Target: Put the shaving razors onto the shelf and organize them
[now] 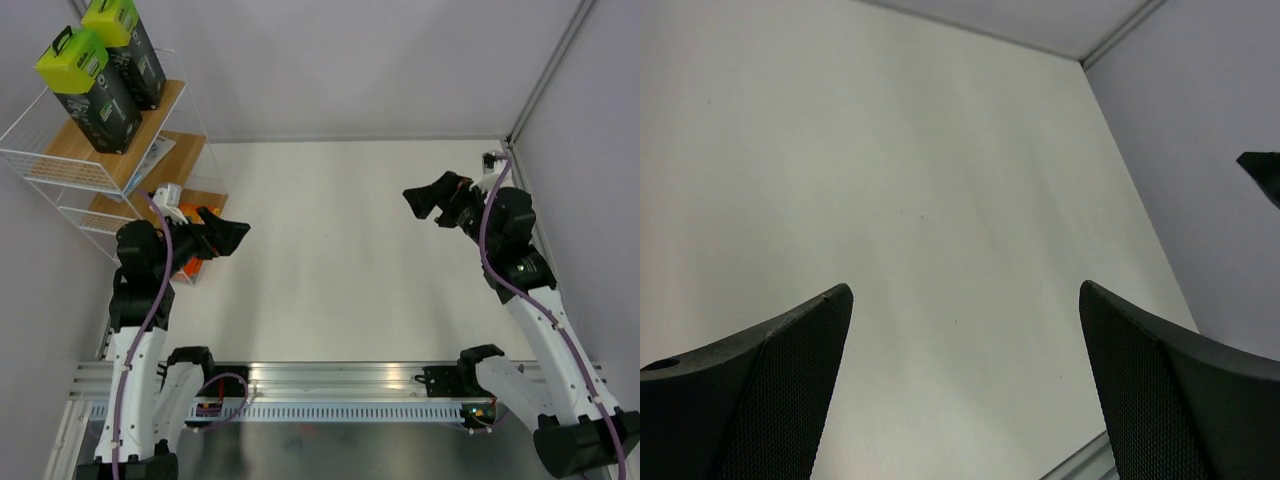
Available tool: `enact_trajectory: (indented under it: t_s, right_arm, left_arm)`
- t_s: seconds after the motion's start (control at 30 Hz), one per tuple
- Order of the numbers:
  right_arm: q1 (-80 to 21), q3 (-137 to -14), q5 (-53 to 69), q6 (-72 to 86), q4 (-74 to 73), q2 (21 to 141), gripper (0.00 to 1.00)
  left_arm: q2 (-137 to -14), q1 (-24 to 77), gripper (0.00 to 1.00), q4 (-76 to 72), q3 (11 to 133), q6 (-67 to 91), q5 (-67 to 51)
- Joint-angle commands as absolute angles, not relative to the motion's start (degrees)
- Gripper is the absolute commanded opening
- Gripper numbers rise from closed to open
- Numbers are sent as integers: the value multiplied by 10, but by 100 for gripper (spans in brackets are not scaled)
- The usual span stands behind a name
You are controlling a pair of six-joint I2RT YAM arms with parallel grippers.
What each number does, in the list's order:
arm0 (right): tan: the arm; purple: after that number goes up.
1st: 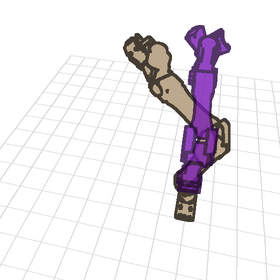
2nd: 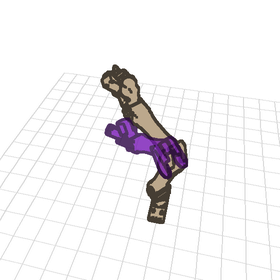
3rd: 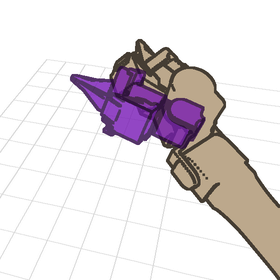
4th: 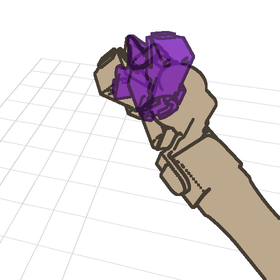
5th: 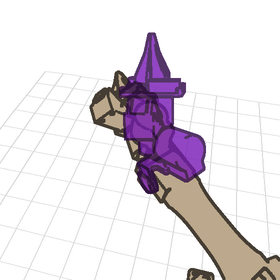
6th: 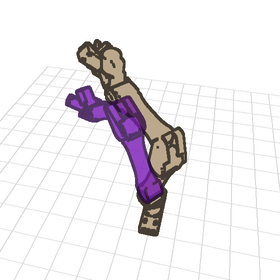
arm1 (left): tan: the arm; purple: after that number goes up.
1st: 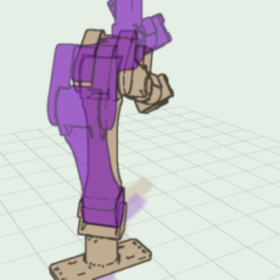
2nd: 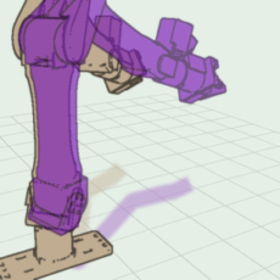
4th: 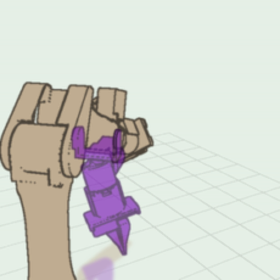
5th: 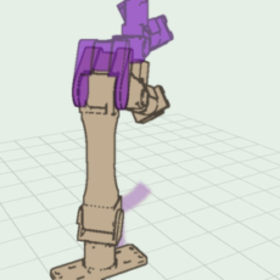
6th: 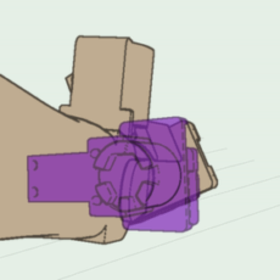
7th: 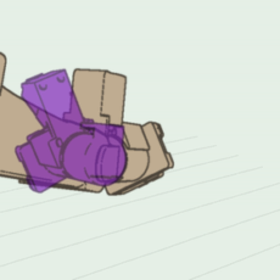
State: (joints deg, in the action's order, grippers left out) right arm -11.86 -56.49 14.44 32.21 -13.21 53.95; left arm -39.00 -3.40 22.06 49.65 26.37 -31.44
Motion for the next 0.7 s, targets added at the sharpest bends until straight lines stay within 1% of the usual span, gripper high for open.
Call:
enact_trajectory:
  t_s: [0.0,0.07,0.1,0.17,0.27,0.4,0.47,0.57,0.67]
  right_arm:
    - [-119,-489,98,350,-98,473,98]
    - [-119,-442,91,359,-91,424,98]
    - [-119,-427,88,373,-88,408,98]
    - [-119,-399,80,381,-86,377,98]
    - [-119,-362,41,389,-107,331,98]
    - [-119,-371,-39,393,-160,327,98]
    - [-119,-375,-46,392,-154,327,98]
    - [-119,-383,-46,397,-133,329,98]
    - [-119,-387,-55,406,-126,331,98]
  left_arm:
    - [-349,-11,99,227,449,280,-302]
    - [-336,-6,100,230,413,280,-288]
    - [-334,20,100,230,403,276,-287]
    - [-335,32,100,233,381,274,-278]
    - [-333,54,100,233,363,263,-264]
    - [-327,59,100,243,372,234,-270]
    - [-318,59,100,250,375,227,-279]
    - [-301,59,100,253,371,224,-257]
    - [-308,59,100,255,371,222,-259]
